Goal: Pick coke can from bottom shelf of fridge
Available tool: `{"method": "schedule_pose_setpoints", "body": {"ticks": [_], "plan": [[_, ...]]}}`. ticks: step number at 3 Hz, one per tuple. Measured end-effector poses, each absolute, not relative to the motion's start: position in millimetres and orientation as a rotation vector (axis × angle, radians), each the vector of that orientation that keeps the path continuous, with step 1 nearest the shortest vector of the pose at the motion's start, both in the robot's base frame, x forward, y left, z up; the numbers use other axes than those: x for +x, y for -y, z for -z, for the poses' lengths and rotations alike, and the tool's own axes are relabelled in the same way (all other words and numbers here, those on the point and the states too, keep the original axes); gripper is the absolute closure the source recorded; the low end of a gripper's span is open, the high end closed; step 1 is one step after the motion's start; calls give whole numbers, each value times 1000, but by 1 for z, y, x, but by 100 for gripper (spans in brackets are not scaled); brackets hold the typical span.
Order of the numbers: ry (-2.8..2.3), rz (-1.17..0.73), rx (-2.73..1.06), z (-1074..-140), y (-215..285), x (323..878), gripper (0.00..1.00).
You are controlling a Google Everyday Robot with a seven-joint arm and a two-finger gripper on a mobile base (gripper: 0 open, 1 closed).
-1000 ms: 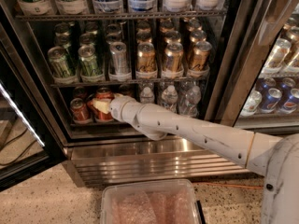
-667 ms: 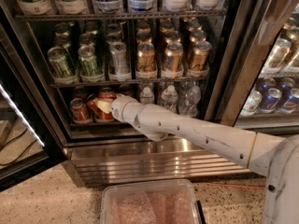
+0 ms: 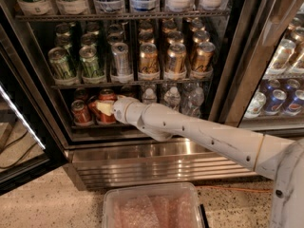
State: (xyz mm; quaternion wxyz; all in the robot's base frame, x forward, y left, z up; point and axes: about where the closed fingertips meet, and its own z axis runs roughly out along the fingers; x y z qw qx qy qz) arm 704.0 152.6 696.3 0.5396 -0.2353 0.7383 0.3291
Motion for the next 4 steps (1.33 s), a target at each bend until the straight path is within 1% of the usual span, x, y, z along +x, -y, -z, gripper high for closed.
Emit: {"method": "schedule_pose_setpoints", "body": {"ticks": [1,2,3,4], "plan": [[-1767,-873,-579,-704,-149,673,100],[-1787,-945,-543,-714,-134,635,100],[-1795,-964,-491,-722,-106,603,100],[-1783,-928,-451,-740,-53,584,100]]}}
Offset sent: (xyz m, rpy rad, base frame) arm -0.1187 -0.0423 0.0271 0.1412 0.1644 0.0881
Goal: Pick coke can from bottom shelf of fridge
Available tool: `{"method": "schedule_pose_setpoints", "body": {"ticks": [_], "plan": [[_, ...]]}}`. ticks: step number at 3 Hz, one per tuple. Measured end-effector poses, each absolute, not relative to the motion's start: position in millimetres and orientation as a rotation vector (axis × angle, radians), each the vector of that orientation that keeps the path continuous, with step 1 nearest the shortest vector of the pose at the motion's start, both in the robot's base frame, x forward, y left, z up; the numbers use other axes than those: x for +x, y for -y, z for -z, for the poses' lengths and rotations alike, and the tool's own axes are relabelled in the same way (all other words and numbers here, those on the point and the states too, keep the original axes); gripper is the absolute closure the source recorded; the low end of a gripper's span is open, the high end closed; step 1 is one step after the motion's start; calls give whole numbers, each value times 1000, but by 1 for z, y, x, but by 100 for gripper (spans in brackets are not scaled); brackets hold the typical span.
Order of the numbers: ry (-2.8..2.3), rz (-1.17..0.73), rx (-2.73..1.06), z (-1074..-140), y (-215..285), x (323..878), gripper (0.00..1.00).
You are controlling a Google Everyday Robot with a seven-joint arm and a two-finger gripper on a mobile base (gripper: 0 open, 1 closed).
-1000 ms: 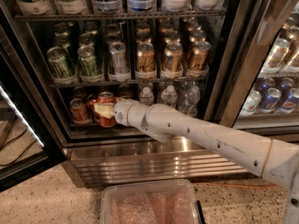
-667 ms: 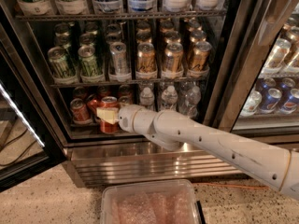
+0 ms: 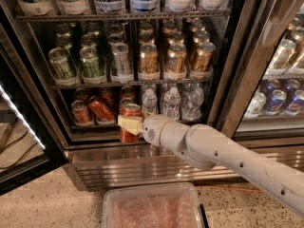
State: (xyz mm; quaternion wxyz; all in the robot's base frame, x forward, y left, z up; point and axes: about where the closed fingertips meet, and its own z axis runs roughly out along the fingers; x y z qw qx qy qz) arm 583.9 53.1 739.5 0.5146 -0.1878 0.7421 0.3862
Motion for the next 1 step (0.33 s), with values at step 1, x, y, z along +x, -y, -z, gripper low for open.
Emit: {"method": "schedule_pose_setpoints", "body": {"ticks": [1], "plan": [[-1784,-921,-442,-739,-48,585,100]]}}
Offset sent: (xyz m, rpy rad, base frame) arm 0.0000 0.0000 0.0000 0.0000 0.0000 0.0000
